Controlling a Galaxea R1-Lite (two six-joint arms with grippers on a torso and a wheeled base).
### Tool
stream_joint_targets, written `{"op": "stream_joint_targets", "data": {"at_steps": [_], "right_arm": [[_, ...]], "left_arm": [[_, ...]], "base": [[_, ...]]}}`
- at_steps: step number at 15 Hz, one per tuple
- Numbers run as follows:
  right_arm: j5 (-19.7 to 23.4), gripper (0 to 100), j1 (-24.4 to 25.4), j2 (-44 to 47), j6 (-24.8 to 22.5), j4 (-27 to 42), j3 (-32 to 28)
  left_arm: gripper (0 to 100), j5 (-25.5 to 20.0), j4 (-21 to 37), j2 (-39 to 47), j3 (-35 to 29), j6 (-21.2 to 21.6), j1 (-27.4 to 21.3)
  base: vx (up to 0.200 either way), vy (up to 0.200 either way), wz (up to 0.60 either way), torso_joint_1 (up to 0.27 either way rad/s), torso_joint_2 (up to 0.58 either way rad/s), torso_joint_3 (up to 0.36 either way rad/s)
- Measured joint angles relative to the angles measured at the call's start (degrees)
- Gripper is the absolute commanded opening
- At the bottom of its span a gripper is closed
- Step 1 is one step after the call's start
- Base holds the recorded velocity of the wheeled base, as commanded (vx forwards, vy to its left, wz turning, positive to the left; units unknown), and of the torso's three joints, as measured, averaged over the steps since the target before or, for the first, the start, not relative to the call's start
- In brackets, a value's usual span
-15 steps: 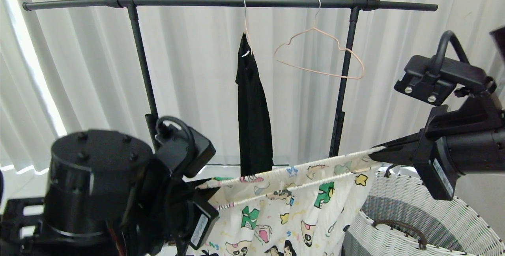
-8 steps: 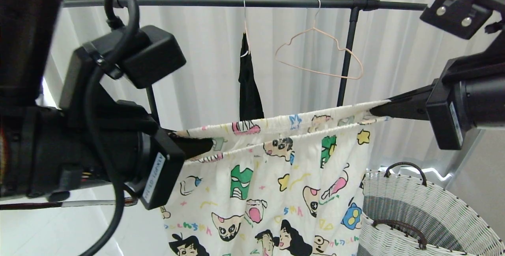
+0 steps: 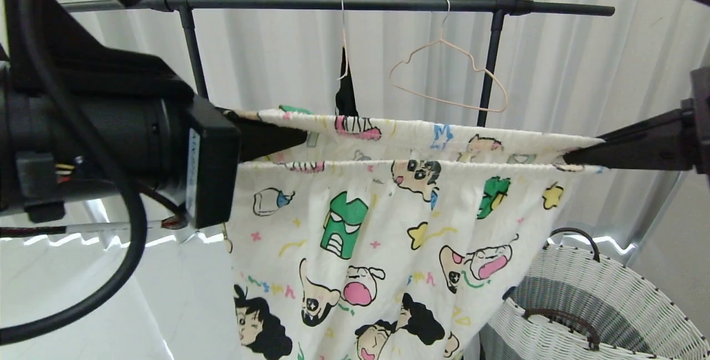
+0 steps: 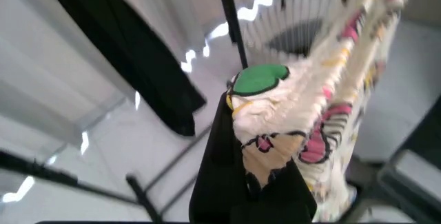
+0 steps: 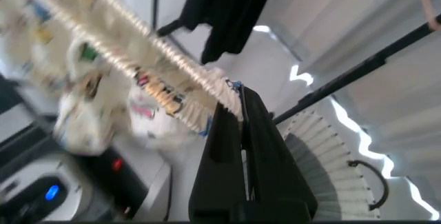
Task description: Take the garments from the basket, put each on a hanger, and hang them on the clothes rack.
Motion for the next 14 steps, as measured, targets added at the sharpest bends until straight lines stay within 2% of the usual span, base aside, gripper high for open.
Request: {"op": "stream_joint_targets", "data": {"at_steps": [2,3,8,10,12,14], "right_arm": [[1.8,0,2.6,-2.8,0.0,4.8,-0.4],[2.2,0,3.9,-3.8,0.0,5.6,-0.6],[3.2,0,7.5,-4.9,0.1,5.4,-1.2],[3.1,0,6.4,-4.4,0.1,3.5,-1.3],[3.1,0,3.9,-3.0,0.0,-0.6,-1.7],[3.1,0,2.5,-0.5,0.0,-3.7,-3.3]], "left_arm": [[0,0.0,-7.5,2.5,-0.2,3.9,0.0],[0,0.0,-9.2,3.7,-0.2,5.4,-0.1],[0,0.3,-10.8,6.3,-0.1,6.4,-0.9],[0,0.5,-7.3,5.4,0.2,6.5,-0.9],[0,0.2,3.7,3.3,0.0,6.3,-1.5],[0,-0.1,11.9,0.2,-0.2,5.6,-4.1]], "base": [[0.0,0.0,0.0,0.0,0.0,0.0],[0.0,0.0,0.0,0.0,0.0,0.0],[0.0,0.0,0.0,0.0,0.0,0.0],[0.0,0.0,0.0,0.0,0.0,0.0],[0.0,0.0,0.0,0.0,0.0,0.0],[0.0,0.0,0.0,0.0,0.0,0.0]]}}
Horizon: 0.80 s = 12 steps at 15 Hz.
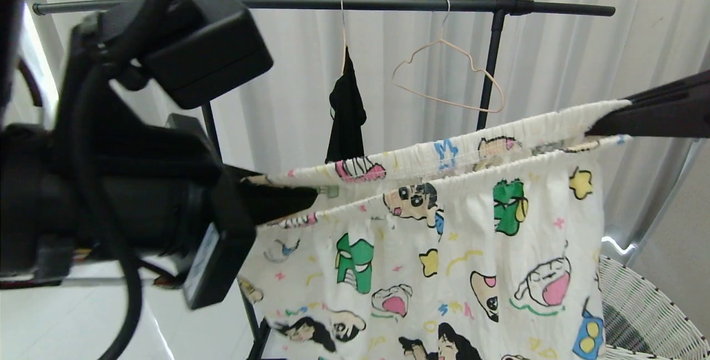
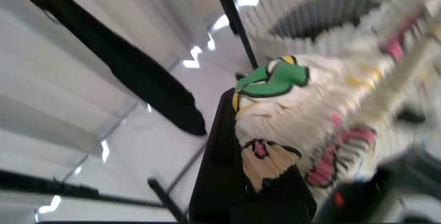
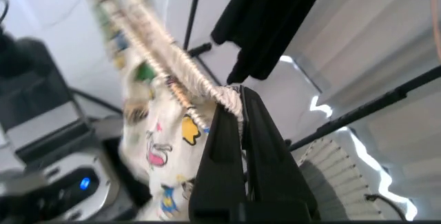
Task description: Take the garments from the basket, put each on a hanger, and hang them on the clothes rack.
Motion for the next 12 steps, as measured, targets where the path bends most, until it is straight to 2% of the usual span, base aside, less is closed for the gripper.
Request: {"op": "stream_joint_targets", "data": {"at_steps": [2,4,5,9,11,12], "right_arm": [[0.1,0,-0.5,3.2,0.0,-2.0,-3.2],[0.1,0,-0.7,5.5,0.0,-2.2,-5.2],[0.1,0,-0.7,6.1,-0.1,-2.1,-5.5],[0.1,0,-0.8,6.2,-0.1,-0.5,-5.3],[0.1,0,-0.8,4.8,0.0,3.7,-5.2],[0.1,0,-0.8,3.6,0.0,6.9,-5.2]], "left_arm": [[0,-0.2,3.9,-2.7,0.3,-2.4,-4.8],[0,-0.3,5.4,-4.3,1.5,-4.8,-10.1],[0,-0.3,5.5,-4.7,1.9,-4.9,-11.2],[0,0.3,5.6,-5.4,2.3,-5.0,-12.0],[0,1.1,4.3,-4.6,2.0,-5.0,-9.3],[0,1.7,0.7,-3.4,1.5,-5.0,-6.7]], "base": [[0.0,0.0,0.0,0.0,0.0,0.0],[0.0,0.0,0.0,0.0,0.0,0.0],[0.0,0.0,0.0,0.0,0.0,0.0],[0.0,0.0,0.0,0.0,0.0,0.0],[0.0,0.0,0.0,0.0,0.0,0.0],[0.0,0.0,0.0,0.0,0.0,0.0]]}}
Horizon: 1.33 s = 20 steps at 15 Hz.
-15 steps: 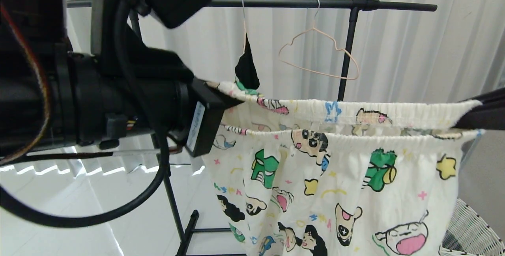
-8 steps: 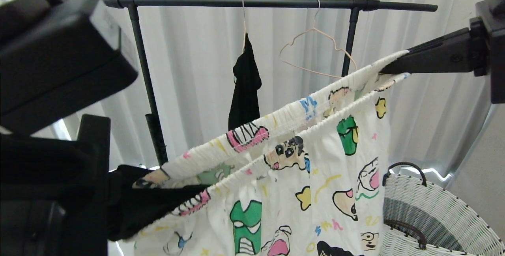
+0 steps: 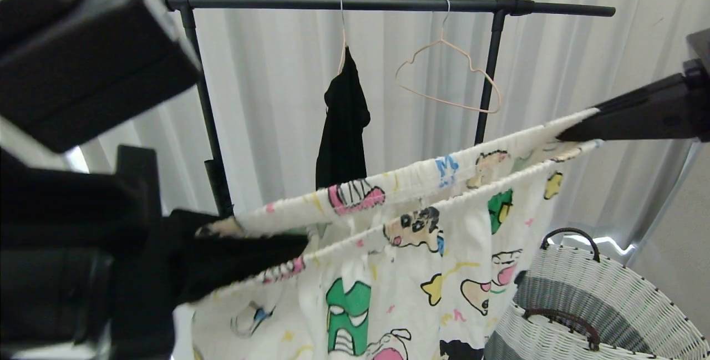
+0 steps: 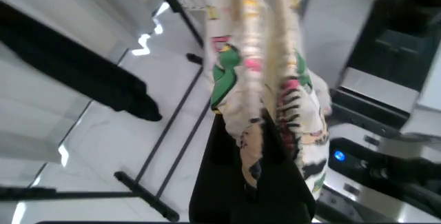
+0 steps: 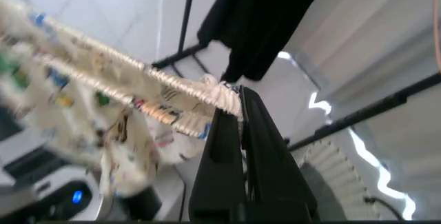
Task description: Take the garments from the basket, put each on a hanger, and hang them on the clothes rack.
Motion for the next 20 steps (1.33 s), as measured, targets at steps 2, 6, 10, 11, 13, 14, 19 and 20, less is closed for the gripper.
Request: {"op": "stream_joint_targets", "data": {"at_steps": [2,6,10,11,13,14,19,20], "right_arm": [[0.1,0,0.0,-2.6,0.0,5.2,0.3],[-0.4,100,0.0,-4.9,-0.1,3.4,2.2],[-0.2,100,0.1,-5.2,-0.2,3.7,3.1],[-0.1,100,0.1,-5.4,-0.1,3.7,3.4],[-0.1,100,0.1,-5.8,0.1,3.7,3.9],[0.0,100,0.0,-6.2,0.1,3.7,4.4],[-1.3,100,-2.3,-8.3,0.2,2.3,8.8],[-3.8,100,-4.3,-8.5,0.2,1.0,10.0]], "left_arm": [[0,1.3,-10.6,3.3,-1.3,0.0,4.1],[0,2.8,-13.6,6.8,-1.1,-0.1,4.5],[0,4.8,-13.8,7.7,-0.1,-0.2,4.2],[0,6.3,-13.8,7.8,0.2,-0.2,4.3],[0,9.8,-14.0,8.6,0.7,-0.2,4.6],[0,13.0,-14.0,9.2,0.8,-0.2,4.9],[0,19.6,-15.4,11.7,1.3,0.1,7.5],[0,20.8,-15.4,11.7,1.9,0.3,8.0]], "base": [[0.0,0.0,0.0,0.0,0.0,0.0],[0.0,0.0,0.0,0.0,0.0,0.0],[0.0,0.0,0.0,0.0,0.0,0.0],[0.0,0.0,0.0,0.0,0.0,0.0],[0.0,0.0,0.0,0.0,0.0,0.0],[0.0,0.0,0.0,0.0,0.0,0.0],[0.0,0.0,0.0,0.0,0.0,0.0],[0.0,0.0,0.0,0.0,0.0,0.0]]}}
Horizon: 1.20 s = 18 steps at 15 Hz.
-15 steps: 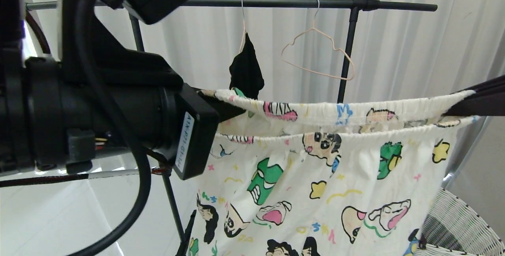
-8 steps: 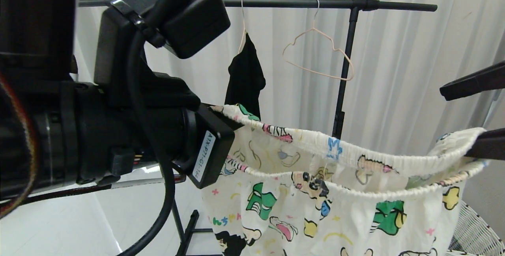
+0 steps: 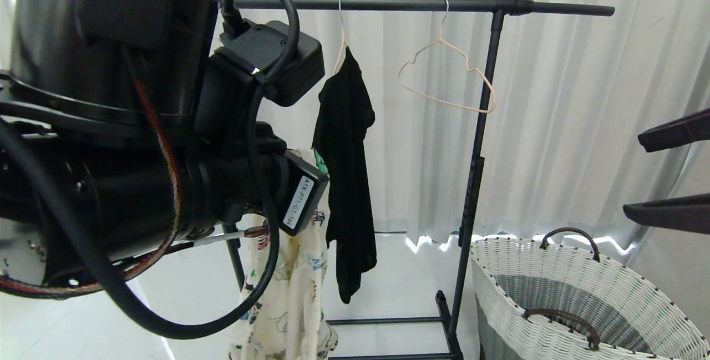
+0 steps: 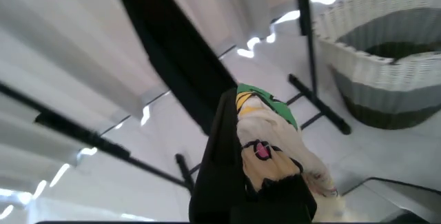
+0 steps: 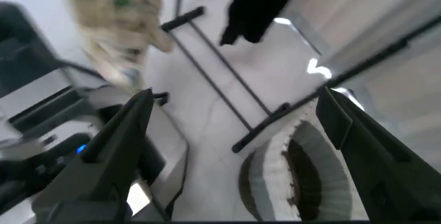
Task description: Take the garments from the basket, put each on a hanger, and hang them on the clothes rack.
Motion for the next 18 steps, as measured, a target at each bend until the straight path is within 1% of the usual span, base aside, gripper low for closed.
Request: {"op": "stream_joint_targets", "data": {"at_steps": [2,3,5,8,10,12,13,14,18], "right_arm": [[-7.0,100,-4.7,0.0,0.0,-0.6,2.8],[-8.5,100,-7.0,0.0,0.3,-0.8,4.5],[-9.6,100,-10.2,-0.2,4.4,-0.9,7.5],[-14.7,100,-11.4,-0.5,12.8,-1.0,10.5],[-15.9,100,-11.5,-0.6,16.9,-1.1,12.8],[-16.0,100,-11.6,-0.6,19.1,-2.8,13.8],[-15.8,100,-11.6,-0.6,19.7,-5.1,14.0],[-15.7,100,-11.7,-0.6,19.8,-5.8,14.2],[-15.6,100,-11.8,-0.5,19.5,-6.0,15.4]], "left_arm": [[0,0.8,0.1,-1.0,1.9,0.3,1.8],[0,0.8,0.1,-2.0,3.3,0.6,3.0],[0,0.9,0.2,-4.5,7.0,0.9,6.1],[0,0.8,0.2,-9.1,13.4,1.0,11.4],[0,0.8,0.2,-11.4,16.3,1.0,13.4],[0,0.8,0.1,-12.5,17.1,1.0,14.3],[0,0.8,0.1,-12.7,17.3,1.0,14.6],[0,0.9,0.1,-12.9,17.5,1.0,14.7],[0,1.0,0.1,-13.6,18.8,0.9,14.8]], "base": [[0.0,0.0,0.0,0.0,0.0,0.0],[0.0,0.0,0.0,0.0,0.0,0.0],[0.0,0.0,0.0,0.0,0.0,0.0],[0.0,0.0,0.0,0.0,0.0,0.0],[0.0,0.0,0.0,0.0,0.0,0.0],[0.0,0.0,0.0,0.0,0.0,0.0],[0.0,0.0,0.0,0.0,0.0,0.0],[0.0,0.0,0.0,0.0,0.0,0.0],[0.0,0.0,0.0,0.0,0.0,0.0]]}}
